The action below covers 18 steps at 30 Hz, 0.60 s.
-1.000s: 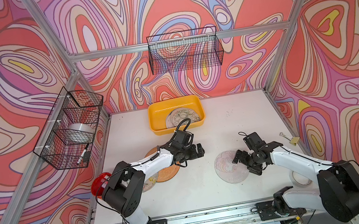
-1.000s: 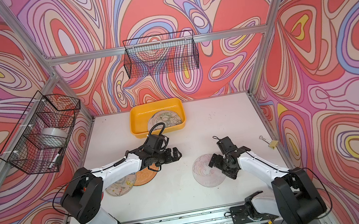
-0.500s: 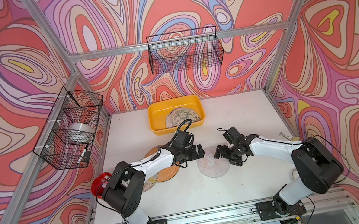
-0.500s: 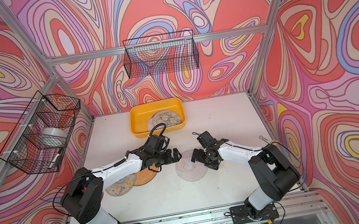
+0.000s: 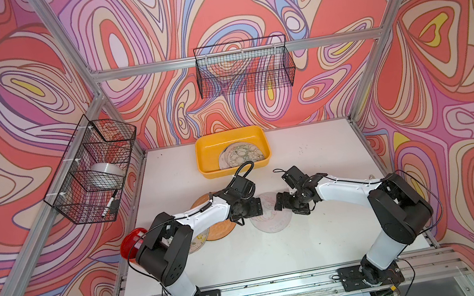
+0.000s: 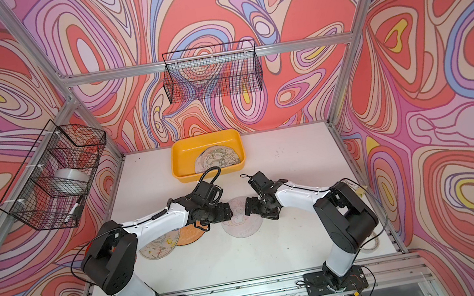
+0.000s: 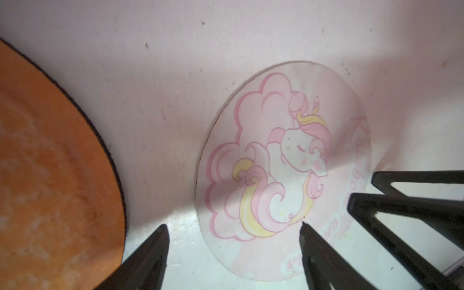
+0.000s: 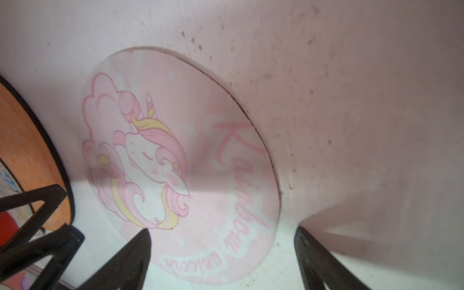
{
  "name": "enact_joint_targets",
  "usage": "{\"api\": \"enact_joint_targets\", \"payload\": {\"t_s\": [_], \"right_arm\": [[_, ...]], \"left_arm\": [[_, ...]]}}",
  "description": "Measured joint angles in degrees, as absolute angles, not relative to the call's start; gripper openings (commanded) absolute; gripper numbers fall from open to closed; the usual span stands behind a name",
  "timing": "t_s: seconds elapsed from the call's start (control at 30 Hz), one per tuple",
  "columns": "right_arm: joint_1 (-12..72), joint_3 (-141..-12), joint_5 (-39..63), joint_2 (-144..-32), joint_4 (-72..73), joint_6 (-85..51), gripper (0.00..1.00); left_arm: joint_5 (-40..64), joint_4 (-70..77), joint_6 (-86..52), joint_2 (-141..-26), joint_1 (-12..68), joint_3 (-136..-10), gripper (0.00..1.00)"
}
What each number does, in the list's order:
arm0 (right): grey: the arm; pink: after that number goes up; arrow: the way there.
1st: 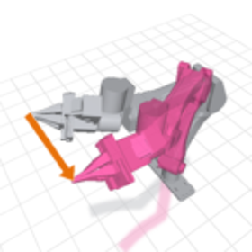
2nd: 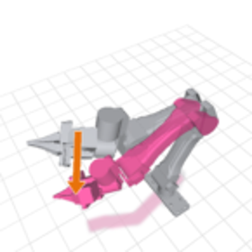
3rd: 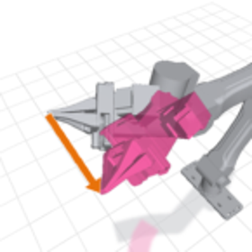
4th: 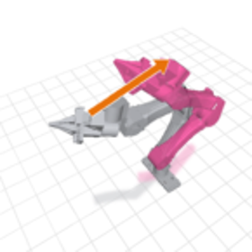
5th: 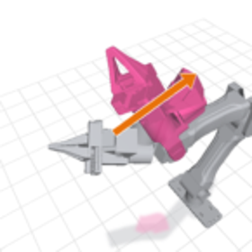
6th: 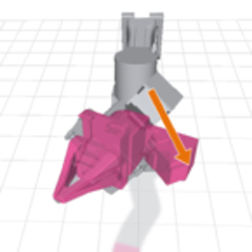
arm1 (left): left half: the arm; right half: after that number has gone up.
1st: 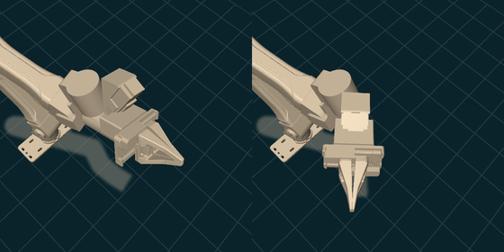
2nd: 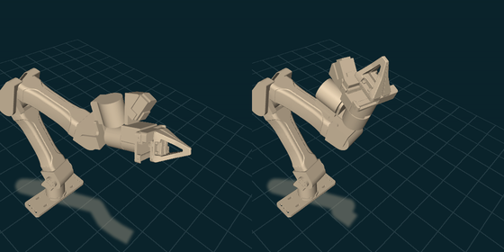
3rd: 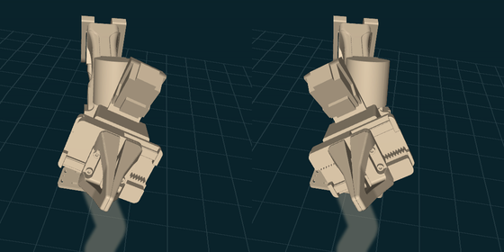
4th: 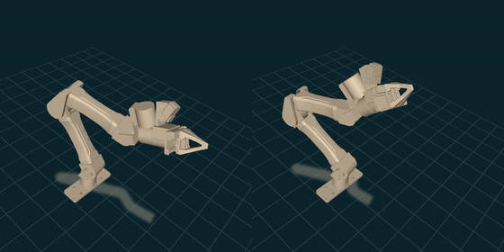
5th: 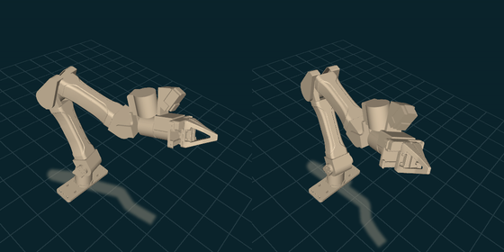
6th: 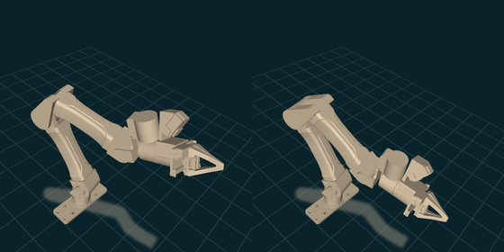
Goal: Put the coasters into the storage box
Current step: Pick up the coaster from the center of the board.
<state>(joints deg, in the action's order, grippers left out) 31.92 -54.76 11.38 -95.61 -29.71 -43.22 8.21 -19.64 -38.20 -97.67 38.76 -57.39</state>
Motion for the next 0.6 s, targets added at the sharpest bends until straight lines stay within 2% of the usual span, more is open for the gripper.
{"api": "enact_joint_targets", "payload": {"t_s": [0.23,0.4,0.6], "right_arm": [[30.57,-54.76,10.28,-95.61,-30.63,-40.66,0.71],[30.35,-54.68,11.68,-96.38,-28.88,-40.58,0.59],[30.3,-54.54,13.1,-97.08,-27.44,-40.84,0.52]], "left_arm": [[7.86,-20.01,-37.3,-100.92,39.03,-59.0,0.61],[7.88,-20.01,-37.06,-101.67,39.03,-59.68,0.57],[7.9,-20.16,-37.04,-101.71,39.03,-59.77,0.56]]}}
